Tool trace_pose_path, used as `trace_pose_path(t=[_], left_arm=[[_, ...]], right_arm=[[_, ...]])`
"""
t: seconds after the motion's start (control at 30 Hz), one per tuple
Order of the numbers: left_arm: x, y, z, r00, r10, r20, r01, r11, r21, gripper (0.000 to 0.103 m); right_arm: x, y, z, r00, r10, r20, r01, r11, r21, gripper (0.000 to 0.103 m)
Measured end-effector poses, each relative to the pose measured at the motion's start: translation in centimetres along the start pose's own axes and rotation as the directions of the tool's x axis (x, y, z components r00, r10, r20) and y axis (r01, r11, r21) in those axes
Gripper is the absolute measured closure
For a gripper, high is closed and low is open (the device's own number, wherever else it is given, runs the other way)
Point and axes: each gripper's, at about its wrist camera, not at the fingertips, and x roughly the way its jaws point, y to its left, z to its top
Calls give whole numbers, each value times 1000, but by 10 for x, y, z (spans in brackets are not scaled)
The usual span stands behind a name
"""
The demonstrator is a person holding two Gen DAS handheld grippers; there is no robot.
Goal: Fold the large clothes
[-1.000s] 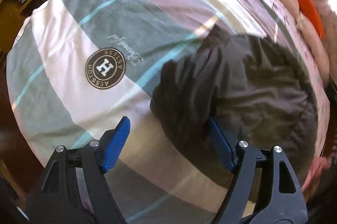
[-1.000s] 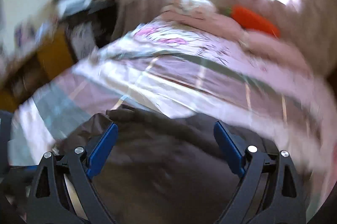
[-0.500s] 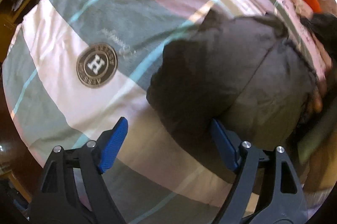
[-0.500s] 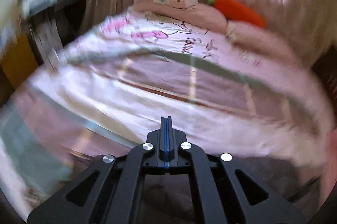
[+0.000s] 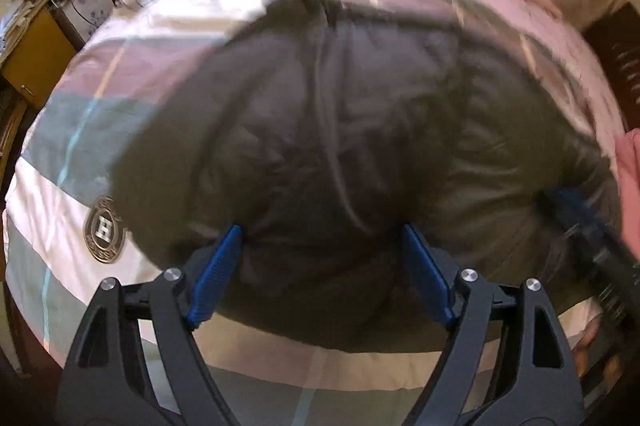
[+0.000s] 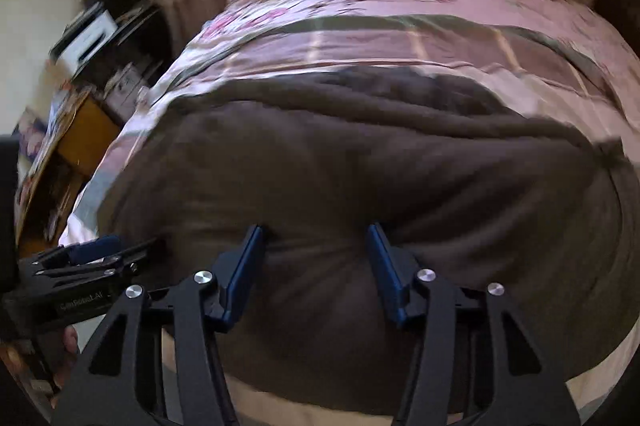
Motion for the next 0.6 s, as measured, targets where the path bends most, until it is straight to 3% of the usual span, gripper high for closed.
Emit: trace_pose_path(t=[0.07,0.13,0.2,0.23,0.33,0.37,0.4,0.43,0.6], left_arm=[[13,1,1,996,90,-15,-90,996,-15,11],[18,7,4,991,134,-25,-135,990,-38,9],[19,11,7,992,128,-19,-128,990,-53,9],[19,11,8,991,131,-8,-131,990,-53,9],[9,10,12,989,133,61,-130,990,-48,9],[4,7,13,987,127,93,-124,991,-40,9],[-1,4,14,986,121,115,-117,992,-35,9],[-7,1,14,984,99,148,-95,995,-31,9],[-33,-21,9,968,-33,248,27,999,27,9]], right_arm=[[3,-42,7,983,-167,73,163,985,56,48],[9,-100,10,970,-239,43,224,950,217,48],[0,-159,-4,975,-211,68,156,873,461,50],[-8,-172,-10,970,-227,84,156,852,499,53],[-28,-169,-6,949,-295,109,228,885,406,52],[-36,-167,-6,943,-305,133,233,891,389,44],[-46,-166,-7,938,-305,163,220,890,399,30],[-52,-169,-9,942,-287,177,190,886,423,25],[-59,-196,-32,983,-149,111,64,831,553,22]])
